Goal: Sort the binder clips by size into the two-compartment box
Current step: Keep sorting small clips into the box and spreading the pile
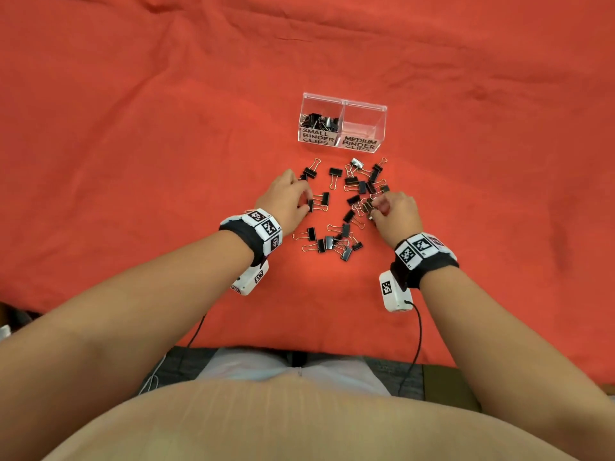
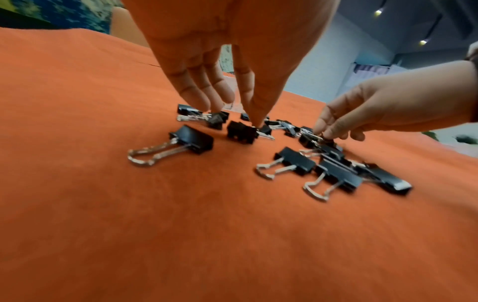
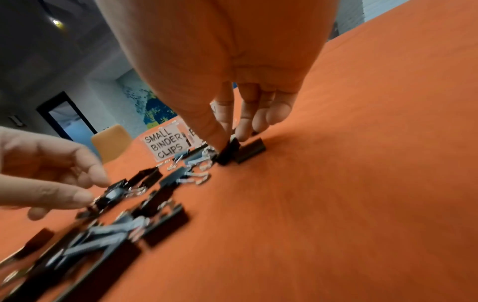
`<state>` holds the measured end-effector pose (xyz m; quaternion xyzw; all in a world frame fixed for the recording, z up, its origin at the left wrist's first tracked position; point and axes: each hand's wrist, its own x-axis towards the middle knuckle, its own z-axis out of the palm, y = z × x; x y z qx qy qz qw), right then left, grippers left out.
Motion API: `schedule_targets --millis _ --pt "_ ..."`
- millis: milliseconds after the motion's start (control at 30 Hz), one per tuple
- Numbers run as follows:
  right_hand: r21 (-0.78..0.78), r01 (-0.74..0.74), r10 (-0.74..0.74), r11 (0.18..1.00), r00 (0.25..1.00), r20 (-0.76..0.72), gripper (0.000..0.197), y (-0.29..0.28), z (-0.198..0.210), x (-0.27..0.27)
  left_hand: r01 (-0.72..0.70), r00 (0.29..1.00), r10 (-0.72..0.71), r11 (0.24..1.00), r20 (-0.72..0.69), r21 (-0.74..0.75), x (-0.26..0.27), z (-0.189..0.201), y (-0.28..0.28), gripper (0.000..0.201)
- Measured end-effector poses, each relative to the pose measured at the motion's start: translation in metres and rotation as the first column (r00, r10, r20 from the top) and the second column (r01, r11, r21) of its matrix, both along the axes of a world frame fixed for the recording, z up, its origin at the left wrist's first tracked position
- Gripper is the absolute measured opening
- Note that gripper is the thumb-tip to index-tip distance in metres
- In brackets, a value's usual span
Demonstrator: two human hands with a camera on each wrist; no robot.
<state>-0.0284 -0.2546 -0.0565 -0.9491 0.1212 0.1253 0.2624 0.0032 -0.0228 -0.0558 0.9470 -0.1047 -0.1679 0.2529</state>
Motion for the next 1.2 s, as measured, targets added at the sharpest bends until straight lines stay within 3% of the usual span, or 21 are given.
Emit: schedule_targets --millis 100,200,433,600,733,933,1066,1200 --pt "0.068 -0.012 0.012 0.998 1.000 -0.003 0.013 0.006 -0.005 -0.010 0.077 0.994 -0.073 0.996 -0.078 0.046 -0.008 -0.002 -0.009 0.020" --pt "0.127 -0.041 0.040 0.991 0.999 0.006 0.016 0.007 -0.002 -0.015 0.112 0.992 -0.110 0.993 -0.058 0.026 -0.009 0.001 -0.016 0.028" --pt "0.144 0.079 -0.083 0.986 0.996 0.022 0.016 -0.007 -0.003 -0.024 0.230 0.973 -0.230 0.973 -0.027 -0.004 -0.026 0.004 -0.042 0.028" --pt "0.113 0.047 -0.050 0.992 0.998 0.023 0.013 0.007 -0.004 -0.023 0.192 0.981 -0.194 0.979 0.023 0.072 -0.028 -0.001 -0.056 0.038" --pt "0.101 0.013 -0.013 0.995 1.000 -0.003 0.016 0.020 -0.004 -0.020 0.185 0.982 -0.189 0.974 0.017 0.127 -0.023 -0.003 -0.048 0.035" --pt "0.151 -0.078 0.090 0.985 0.994 -0.070 0.003 0.012 0.006 -0.021 0.170 0.985 -0.172 0.970 -0.007 0.172 -0.014 0.002 -0.026 0.025" --pt "0.072 -0.043 0.043 0.996 0.999 0.001 0.015 -0.001 0.009 -0.002 0.141 0.990 -0.142 0.970 -0.007 0.198 -0.011 0.008 -0.023 0.015" --pt "0.016 -0.109 0.109 0.994 0.994 -0.015 0.030 0.000 0.003 0.009 0.155 0.986 -0.162 0.977 0.033 0.145 -0.008 0.015 -0.044 0.015"
